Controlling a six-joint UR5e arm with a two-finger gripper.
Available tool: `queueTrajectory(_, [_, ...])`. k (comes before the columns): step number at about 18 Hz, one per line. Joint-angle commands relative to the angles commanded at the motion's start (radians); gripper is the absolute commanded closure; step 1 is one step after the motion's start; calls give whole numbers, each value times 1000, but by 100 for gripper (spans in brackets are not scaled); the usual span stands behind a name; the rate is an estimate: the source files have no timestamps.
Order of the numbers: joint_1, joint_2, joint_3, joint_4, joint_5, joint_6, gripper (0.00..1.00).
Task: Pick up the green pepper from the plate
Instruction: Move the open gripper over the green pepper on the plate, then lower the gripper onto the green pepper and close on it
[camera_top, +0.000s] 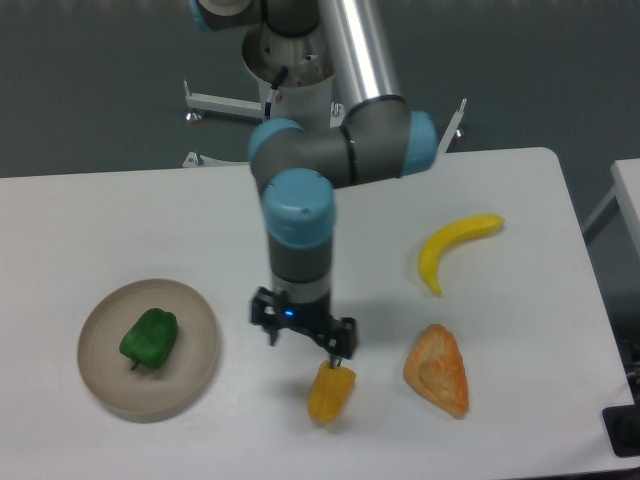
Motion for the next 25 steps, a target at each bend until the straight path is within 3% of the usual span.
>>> queueTrajectory(5, [-61, -2, -47, 18, -45, -137, 0])
queueTrajectory(10, [-118, -3, -123, 98, -45, -155, 0])
queueTrajectory(25, [-192, -44, -152, 127, -38, -163, 0])
